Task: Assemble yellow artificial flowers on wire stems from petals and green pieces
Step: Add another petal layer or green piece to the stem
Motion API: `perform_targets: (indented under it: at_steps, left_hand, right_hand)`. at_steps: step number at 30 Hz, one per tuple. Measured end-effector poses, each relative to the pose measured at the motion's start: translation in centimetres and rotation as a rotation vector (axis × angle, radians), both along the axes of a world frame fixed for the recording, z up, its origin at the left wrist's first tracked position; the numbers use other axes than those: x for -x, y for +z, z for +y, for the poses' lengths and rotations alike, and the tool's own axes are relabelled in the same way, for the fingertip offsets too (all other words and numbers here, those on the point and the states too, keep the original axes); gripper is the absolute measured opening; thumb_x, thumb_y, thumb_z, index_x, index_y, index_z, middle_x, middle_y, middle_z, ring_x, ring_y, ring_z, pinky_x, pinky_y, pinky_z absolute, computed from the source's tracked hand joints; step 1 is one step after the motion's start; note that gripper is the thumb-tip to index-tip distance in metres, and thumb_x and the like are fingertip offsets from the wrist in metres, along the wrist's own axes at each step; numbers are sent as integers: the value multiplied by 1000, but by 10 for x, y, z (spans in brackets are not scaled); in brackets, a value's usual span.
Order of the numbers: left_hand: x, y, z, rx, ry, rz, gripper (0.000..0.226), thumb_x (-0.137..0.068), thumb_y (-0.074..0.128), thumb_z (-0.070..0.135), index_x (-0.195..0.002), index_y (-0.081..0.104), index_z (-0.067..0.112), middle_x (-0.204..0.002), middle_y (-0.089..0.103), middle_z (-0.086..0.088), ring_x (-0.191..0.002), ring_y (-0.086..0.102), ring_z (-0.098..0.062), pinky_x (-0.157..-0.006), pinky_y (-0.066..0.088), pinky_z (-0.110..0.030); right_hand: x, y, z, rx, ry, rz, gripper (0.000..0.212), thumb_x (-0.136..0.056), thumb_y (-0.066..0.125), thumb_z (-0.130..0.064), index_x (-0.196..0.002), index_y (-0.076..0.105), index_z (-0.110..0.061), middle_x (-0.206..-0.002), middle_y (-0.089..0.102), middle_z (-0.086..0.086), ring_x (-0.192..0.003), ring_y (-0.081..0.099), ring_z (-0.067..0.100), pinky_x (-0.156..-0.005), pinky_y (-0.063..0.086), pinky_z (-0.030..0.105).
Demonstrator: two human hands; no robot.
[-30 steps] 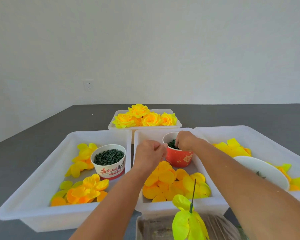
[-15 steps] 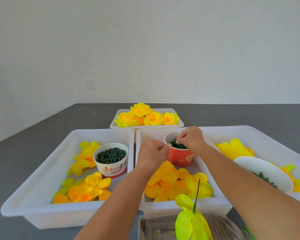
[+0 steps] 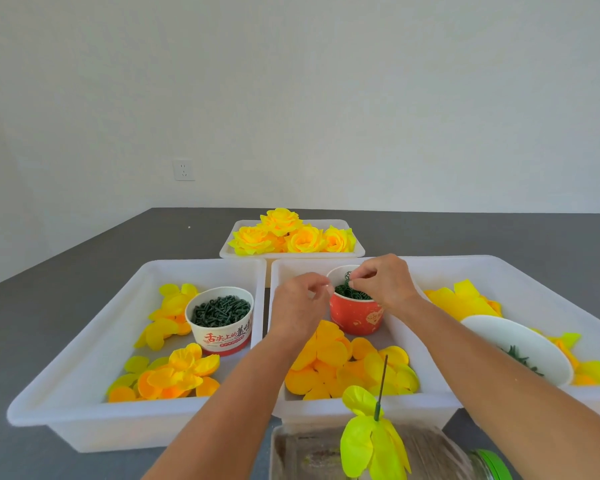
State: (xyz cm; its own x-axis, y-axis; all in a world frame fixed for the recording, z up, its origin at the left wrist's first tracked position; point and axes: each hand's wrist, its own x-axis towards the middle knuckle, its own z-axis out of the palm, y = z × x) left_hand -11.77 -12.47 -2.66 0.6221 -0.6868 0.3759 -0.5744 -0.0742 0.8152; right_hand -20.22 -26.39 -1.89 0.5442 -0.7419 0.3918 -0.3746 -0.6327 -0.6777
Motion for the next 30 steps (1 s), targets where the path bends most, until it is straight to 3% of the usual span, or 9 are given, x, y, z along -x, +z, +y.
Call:
perform_targets:
  at_steps: [4,6,9,13,15,18,21,25,30]
  left_hand:
    - [1,3,0,113,-16,167,28,-90,59,13,-118,63,12,-103,65,-5,-88,63,-24,-83,54,-38]
    - [3,3,0,147,-66,238,24,-90,59,12,-114,64,10,-93,68,-5,-75,63,-13,-69,56,-27]
    - [8,5,3,183,-116,272,16,-90,58,6,-103,68,7,-71,65,0,-54,59,2,-53,50,-13]
    - [16,11,12,231,-142,271,15,-88,58,-1,-88,72,3,-59,66,5,-52,60,2,-54,49,-12]
    - [22,15,18,242,-172,253,19,-88,57,-4,-84,72,8,-58,67,10,-53,61,1,-55,50,-12]
    - [28,22,25,263,-162,207,19,-87,56,-5,-83,71,5,-61,67,2,-52,63,-2,-56,52,-15]
    - [34,30,32,303,-157,225,17,-87,56,-6,-81,69,1,-63,68,-4,-52,64,-7,-58,55,-20]
    - [44,42,43,380,-185,295,25,-86,54,-10,-73,66,8,-55,67,1,-51,64,-10,-55,53,-19]
    - [57,52,56,473,-269,418,11,-84,59,-7,-78,64,1,-59,69,-4,-55,66,-14,-54,54,-21]
  right_hand:
    - [17,11,25,17,122,-60,9,-73,76,-4,-81,76,-7,-80,70,1,-74,62,9,-78,50,21]
    - [26,15,39,34,170,-76,8,-73,75,-1,-79,76,-6,-75,67,-3,-69,59,1,-72,46,8]
    - [36,19,54,43,214,-100,8,-73,73,1,-78,75,-4,-73,67,-3,-68,59,2,-69,44,4]
    - [46,24,65,60,243,-106,8,-74,72,1,-79,75,-5,-74,65,-4,-66,57,-2,-66,40,1]
    - [50,27,69,65,255,-133,7,-73,73,0,-78,75,-4,-74,65,-5,-64,57,-5,-66,40,1]
    - [55,29,75,28,280,-227,7,-72,74,3,-75,74,-3,-71,65,-3,-61,58,-8,-65,43,4]
    - [58,33,81,-117,331,-365,15,-71,76,4,-71,70,-9,-68,66,-1,-62,60,2,-65,49,15]
    - [63,39,90,-279,409,-490,23,-73,74,3,-83,68,-16,-74,67,2,-70,63,8,-72,54,21]
    - [69,48,104,-308,484,-546,22,-76,71,2,-94,72,-11,-88,73,6,-84,69,15,-81,56,29]
